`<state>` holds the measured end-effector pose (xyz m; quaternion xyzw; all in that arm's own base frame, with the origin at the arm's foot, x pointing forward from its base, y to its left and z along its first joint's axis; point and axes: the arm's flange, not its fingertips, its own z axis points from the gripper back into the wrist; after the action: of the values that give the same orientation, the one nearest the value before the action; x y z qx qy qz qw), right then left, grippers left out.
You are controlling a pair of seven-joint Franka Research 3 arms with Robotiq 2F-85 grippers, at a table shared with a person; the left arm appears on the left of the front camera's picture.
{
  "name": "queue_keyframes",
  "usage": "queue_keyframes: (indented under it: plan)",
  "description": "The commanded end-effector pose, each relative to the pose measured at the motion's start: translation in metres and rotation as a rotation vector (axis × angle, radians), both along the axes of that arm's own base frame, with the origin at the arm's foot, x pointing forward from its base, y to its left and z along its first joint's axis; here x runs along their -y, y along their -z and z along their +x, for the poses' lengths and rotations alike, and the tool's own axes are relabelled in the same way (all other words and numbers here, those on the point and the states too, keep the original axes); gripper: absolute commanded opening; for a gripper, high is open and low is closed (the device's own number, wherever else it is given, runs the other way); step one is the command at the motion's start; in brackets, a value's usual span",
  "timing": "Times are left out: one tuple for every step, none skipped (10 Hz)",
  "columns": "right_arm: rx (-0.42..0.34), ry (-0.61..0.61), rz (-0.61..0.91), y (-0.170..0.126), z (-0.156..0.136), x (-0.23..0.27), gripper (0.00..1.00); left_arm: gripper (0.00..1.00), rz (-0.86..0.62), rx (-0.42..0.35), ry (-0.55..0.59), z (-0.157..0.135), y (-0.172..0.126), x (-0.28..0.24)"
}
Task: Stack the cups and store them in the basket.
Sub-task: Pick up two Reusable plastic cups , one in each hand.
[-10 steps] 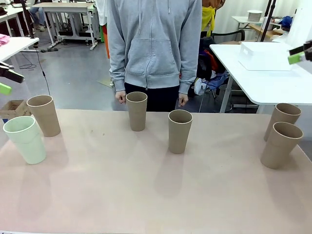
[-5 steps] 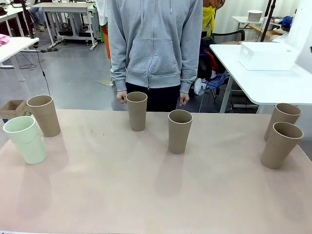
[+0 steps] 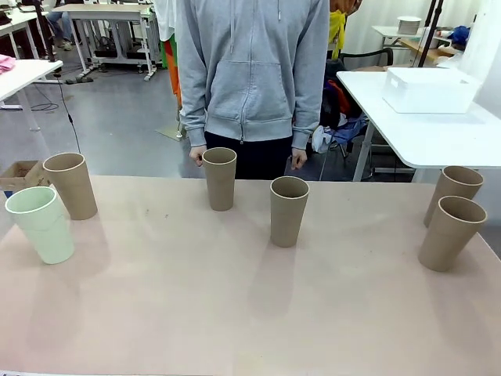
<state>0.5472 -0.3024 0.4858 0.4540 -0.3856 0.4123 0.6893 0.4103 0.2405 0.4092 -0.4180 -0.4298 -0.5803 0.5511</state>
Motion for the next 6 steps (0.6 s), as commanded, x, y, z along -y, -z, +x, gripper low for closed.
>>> queue_keyframes:
  plan:
    - [0.009, -0.018, 0.039, -0.0047, 0.0063, 0.0012, 1.0, 1.0, -0.063, 0.019, -0.024, -0.0024, -0.0035, -0.0072]
    - [0.0, 0.0, 0.0, 0.0, 0.0, 0.0, 1.0, 1.0, 0.0, 0.0, 0.0, 0.0, 0.0, 0.0]
    - [0.0, 0.0, 0.0, 0.0, 0.0, 0.0, 1.0, 1.0, 0.0, 0.0, 0.0, 0.0, 0.0, 0.0]
    - [0.0, 0.0, 0.0, 0.0, 0.0, 0.0, 1.0, 1.0, 0.0, 0.0, 0.0, 0.0, 0.0, 0.0]
    - [0.0, 0.0, 0.0, 0.0, 0.0, 0.0, 1.0, 1.0, 0.0, 0.0, 0.0, 0.0, 0.0, 0.0]
    - [0.0, 0.0, 0.0, 0.0, 0.0, 0.0, 1.0, 1.0, -0.014, -0.001, -0.003, 0.0035, 0.0055, -0.0001]
